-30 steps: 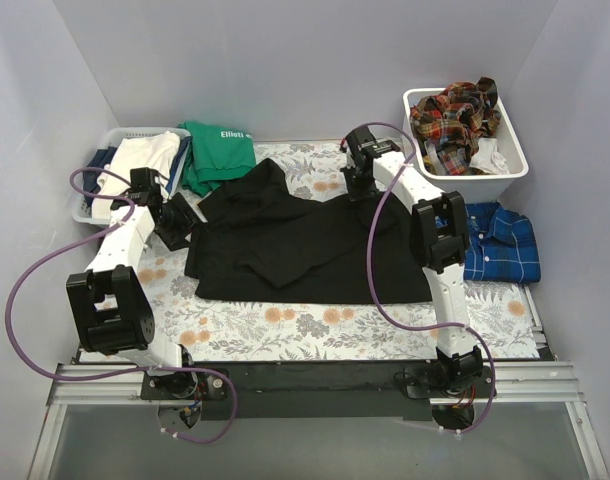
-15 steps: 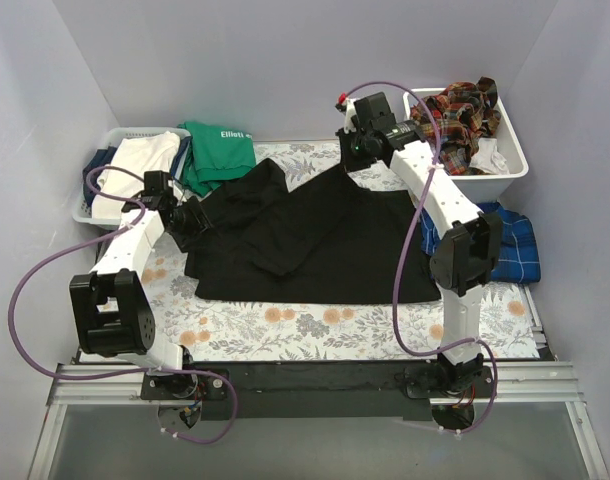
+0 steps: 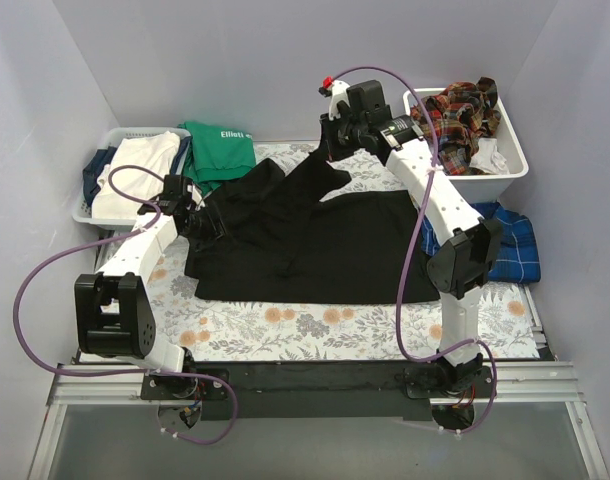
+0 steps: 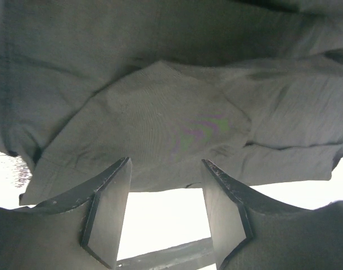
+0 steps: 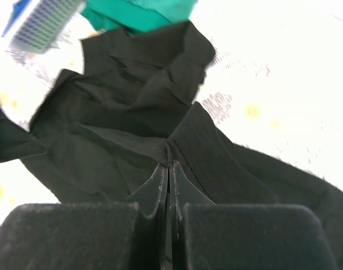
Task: Fold and stack the long sleeve shirts
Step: Fold the shirt
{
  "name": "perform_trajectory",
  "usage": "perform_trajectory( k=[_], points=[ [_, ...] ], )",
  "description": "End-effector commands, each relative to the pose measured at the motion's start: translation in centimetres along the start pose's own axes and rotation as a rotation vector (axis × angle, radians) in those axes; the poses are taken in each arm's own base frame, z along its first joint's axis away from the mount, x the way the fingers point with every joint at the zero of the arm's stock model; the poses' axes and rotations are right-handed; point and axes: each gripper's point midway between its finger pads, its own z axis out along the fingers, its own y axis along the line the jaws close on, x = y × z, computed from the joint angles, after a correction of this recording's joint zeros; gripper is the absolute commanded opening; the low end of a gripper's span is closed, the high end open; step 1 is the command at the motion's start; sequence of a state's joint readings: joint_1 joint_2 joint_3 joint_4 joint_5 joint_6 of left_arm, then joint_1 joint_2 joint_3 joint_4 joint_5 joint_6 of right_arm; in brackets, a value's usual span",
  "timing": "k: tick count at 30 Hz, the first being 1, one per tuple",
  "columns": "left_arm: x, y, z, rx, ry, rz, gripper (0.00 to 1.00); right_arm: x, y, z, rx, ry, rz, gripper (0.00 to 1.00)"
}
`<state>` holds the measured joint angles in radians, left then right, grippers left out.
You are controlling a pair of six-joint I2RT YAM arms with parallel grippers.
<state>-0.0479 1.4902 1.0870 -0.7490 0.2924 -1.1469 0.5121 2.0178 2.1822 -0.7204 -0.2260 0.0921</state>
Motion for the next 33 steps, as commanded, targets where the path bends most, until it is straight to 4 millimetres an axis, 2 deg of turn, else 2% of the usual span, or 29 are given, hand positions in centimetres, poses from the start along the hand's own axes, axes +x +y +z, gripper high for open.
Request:
perform_trajectory(
  k=[1,4,5,6,7,8,9,10,11,13,14,20,22,26,30,33],
  points=[
    [-1.4,0.0,-1.4,-0.022,-0.087,-0.005,0.52,-4.6,2.9,-1.8,-0.081,-0.149,-0.089,0.01],
    [-2.2,0.0,-1.7,-0.043,-0.122,-0.03,0.52,-3.2,3.3,-2.2,-0.093,-0.12,-0.088,0.01],
    [-2.4,-0.1,-1.9,-0.044,-0.13,-0.04,0.52,-3.1,3.9,-3.1,-0.097,-0.122,-0.103,0.01],
    [-2.8,-0.2,-2.0,-0.044,-0.143,-0.045,0.52,-1.4,3.9,-2.7,-0.093,-0.083,-0.101,0.01],
    [-3.1,-0.5,-2.1,-0.038,-0.151,-0.043,0.52,-0.6,3.9,-2.7,-0.081,-0.068,-0.109,0.01],
    [-3.3,-0.6,-2.1,-0.037,-0.156,-0.048,0.53,-0.7,4.8,-4.0,-0.085,-0.08,-0.129,0.01],
    [-3.7,-0.9,-2.3,-0.03,-0.165,-0.05,0.53,1.0,4.7,-3.7,-0.077,-0.042,-0.133,0.01],
    [-3.8,-1.1,-2.1,-0.024,-0.159,-0.05,0.53,1.4,5.0,-4.1,-0.073,-0.04,-0.14,0.01],
    [-3.9,-1.2,-1.9,-0.022,-0.154,-0.052,0.53,1.3,6.2,-5.3,-0.086,-0.055,-0.156,0.01],
    [-4.2,-1.3,-1.6,-0.02,-0.149,-0.057,0.53,2.7,6.5,-5.6,-0.077,-0.032,-0.159,0.01],
    [-4.3,-1.4,-1.6,-0.017,-0.151,-0.056,0.53,2.8,7.4,-6.5,-0.086,-0.042,-0.17,0.01],
    [-4.9,-1.3,-1.1,-0.028,-0.152,-0.047,0.53,4.4,9.6,-7.8,-0.122,-0.028,-0.182,0.01],
    [-5.1,-1.4,-1.1,-0.029,-0.153,-0.046,0.53,4.6,9.5,-8.1,-0.111,-0.03,-0.176,0.01],
    [-5.3,-1.4,-0.8,-0.029,-0.148,-0.053,0.53,3.6,9.9,-9.2,-0.124,-0.071,-0.207,0.01],
    [-5.4,-1.4,-0.7,-0.032,-0.15,-0.053,0.53,2.4,11.7,-10.6,-0.192,-0.117,-0.231,0.01],
    [-5.4,-1.3,-0.7,-0.037,-0.148,-0.053,0.53,1.7,12.0,-10.8,-0.194,-0.143,-0.235,0.01]
  ],
)
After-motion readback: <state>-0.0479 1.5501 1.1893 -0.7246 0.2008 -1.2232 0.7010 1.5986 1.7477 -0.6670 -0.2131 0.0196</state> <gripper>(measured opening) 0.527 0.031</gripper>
